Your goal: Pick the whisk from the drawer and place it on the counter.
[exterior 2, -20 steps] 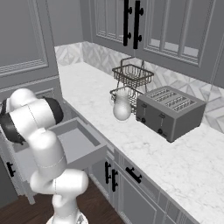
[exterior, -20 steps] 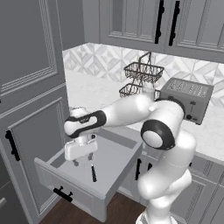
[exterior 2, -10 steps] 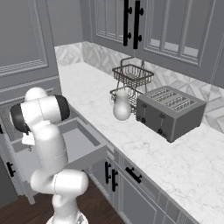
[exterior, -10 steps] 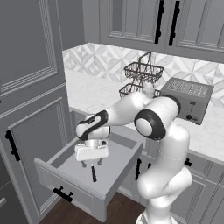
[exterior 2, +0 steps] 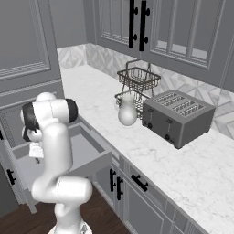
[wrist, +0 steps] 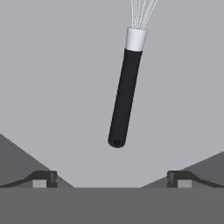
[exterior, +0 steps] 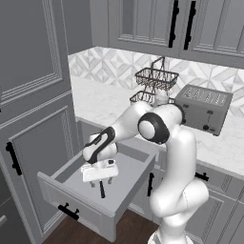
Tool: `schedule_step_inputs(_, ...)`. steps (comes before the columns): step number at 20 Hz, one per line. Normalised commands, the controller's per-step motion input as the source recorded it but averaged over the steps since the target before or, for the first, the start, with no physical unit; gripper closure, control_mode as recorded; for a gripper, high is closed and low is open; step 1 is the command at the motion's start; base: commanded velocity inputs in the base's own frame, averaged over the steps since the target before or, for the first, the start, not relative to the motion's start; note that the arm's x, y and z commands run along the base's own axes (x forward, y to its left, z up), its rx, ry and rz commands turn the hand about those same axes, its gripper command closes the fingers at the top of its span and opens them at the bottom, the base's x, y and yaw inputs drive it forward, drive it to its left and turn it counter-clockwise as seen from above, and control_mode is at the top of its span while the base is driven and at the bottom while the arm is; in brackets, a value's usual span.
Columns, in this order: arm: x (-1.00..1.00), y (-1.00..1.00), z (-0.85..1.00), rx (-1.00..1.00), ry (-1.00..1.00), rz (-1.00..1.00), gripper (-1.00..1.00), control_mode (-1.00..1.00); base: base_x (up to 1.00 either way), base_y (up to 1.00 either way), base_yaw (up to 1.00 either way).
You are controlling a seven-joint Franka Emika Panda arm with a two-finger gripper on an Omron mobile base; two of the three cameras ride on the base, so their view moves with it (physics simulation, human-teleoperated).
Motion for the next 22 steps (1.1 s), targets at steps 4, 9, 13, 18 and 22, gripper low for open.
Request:
schedule_step_inputs(4,0.51,0.00,-0.24,-0.05,0.00,-0.09,-1.00,-1.00,0.00,0.00,0.00)
schedule_step_inputs(9,0.07,0.00,-0.56,-0.05,0.00,-0.05,-1.00,-1.00,0.00,0.00,0.00)
schedule_step_inputs(13,0.00,0.00,-0.53,-0.03,0.00,-0.02,-1.00,-1.00,0.00,0.00,0.00)
schedule_step_inputs(18,0.00,0.00,-0.41,-0.02,-0.02,-0.01,1.00,-1.00,0.00,0.00,0.00)
schedule_step_inputs(22,-0.10,-0.14,-0.28,0.00,-0.04,-0.03,1.00,-1.00,0.00,0.00,0.00)
